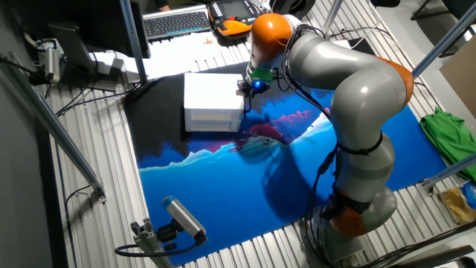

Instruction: Grasp the handle and close the drawer

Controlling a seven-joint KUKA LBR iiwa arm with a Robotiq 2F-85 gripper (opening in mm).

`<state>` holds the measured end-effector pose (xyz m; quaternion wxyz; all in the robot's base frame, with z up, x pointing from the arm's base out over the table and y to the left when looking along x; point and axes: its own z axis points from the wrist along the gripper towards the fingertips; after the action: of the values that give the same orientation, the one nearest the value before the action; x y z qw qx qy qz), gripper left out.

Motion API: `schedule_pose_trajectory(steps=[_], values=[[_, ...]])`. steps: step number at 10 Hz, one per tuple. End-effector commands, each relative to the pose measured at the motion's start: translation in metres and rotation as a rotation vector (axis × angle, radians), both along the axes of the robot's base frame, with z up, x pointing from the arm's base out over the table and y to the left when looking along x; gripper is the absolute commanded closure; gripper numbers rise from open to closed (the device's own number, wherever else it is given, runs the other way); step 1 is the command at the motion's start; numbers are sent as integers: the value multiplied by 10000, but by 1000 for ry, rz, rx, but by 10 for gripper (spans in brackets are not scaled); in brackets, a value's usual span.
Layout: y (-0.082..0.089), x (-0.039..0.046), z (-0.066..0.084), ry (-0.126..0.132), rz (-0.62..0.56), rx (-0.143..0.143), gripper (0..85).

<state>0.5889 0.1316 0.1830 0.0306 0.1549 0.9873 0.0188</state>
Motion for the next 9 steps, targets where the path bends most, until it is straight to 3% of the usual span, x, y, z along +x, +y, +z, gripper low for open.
schedule_pose_trajectory(steps=[1, 2, 9], values=[[2, -2, 11, -1, 0, 1, 510], [1, -4, 32, -3, -1, 4, 680], [-110, 17, 271, 18, 32, 5, 680]])
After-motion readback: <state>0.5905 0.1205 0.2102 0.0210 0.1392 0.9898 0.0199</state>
